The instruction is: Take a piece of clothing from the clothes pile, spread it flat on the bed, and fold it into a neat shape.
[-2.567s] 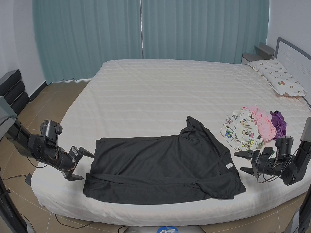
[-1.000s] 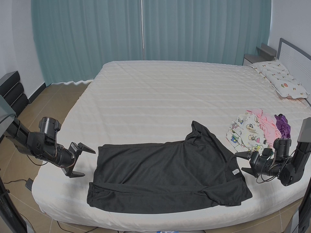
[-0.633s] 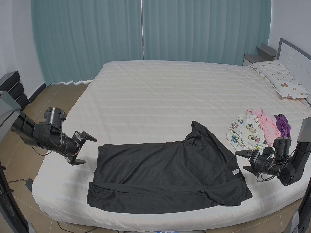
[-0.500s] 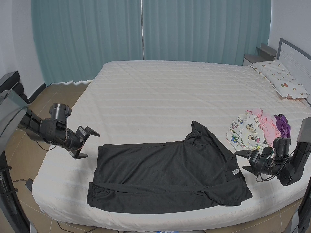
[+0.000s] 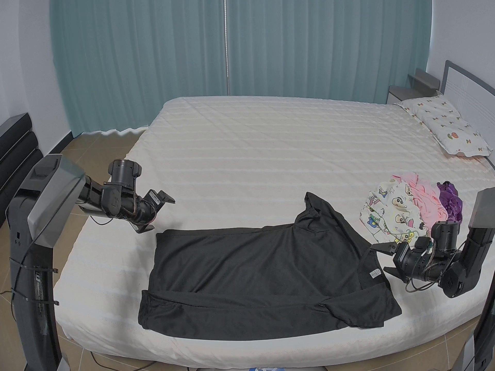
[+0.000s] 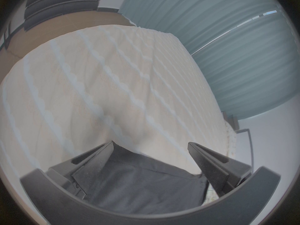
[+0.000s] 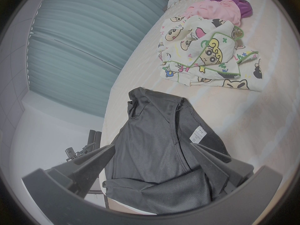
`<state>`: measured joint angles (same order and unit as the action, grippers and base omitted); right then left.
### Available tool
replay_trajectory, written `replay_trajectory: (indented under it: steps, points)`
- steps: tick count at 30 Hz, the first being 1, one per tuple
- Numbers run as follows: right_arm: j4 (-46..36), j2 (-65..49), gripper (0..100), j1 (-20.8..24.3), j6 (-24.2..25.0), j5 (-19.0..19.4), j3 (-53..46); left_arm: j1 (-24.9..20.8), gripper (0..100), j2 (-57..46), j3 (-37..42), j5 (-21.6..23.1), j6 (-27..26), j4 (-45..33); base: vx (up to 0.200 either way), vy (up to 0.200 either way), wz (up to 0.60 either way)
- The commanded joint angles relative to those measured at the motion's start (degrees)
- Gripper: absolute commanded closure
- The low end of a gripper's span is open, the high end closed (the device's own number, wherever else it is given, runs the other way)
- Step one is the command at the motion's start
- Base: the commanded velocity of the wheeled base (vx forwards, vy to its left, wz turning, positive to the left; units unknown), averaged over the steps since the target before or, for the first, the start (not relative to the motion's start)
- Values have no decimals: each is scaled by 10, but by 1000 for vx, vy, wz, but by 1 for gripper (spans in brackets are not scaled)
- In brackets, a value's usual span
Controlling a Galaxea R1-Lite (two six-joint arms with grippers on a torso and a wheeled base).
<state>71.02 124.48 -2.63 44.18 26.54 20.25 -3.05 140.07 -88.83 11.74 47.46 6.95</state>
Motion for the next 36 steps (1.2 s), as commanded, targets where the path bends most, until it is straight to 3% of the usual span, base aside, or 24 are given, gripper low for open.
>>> replay_trajectory:
  steps: [1, 6, 20, 21, 32, 36]
  points:
    - [0, 15, 0, 3, -2, 0, 8, -5, 0, 41, -10, -13, -18, 3, 0, 0, 0]
    - [0, 20, 0, 5, -3, 0, 11, -7, 0, 50, -9, -32, -40, 15, 0, 0, 0]
    - [0, 33, 0, 7, -4, 0, 18, -7, 0, 52, 0, -24, -36, 37, 0, 0, 0]
    - [0, 33, 0, 7, -4, 0, 19, -8, 100, 55, -1, -24, -37, 36, 0, 0, 0]
    - [0, 30, 0, 7, -5, -13, 36, -7, 100, 57, -1, -31, -28, 36, 0, 0, 0]
    - [-20, 33, 0, 27, -8, -76, 99, -4, 100, 39, 0, -32, 33, 38, 0, 0, 0]
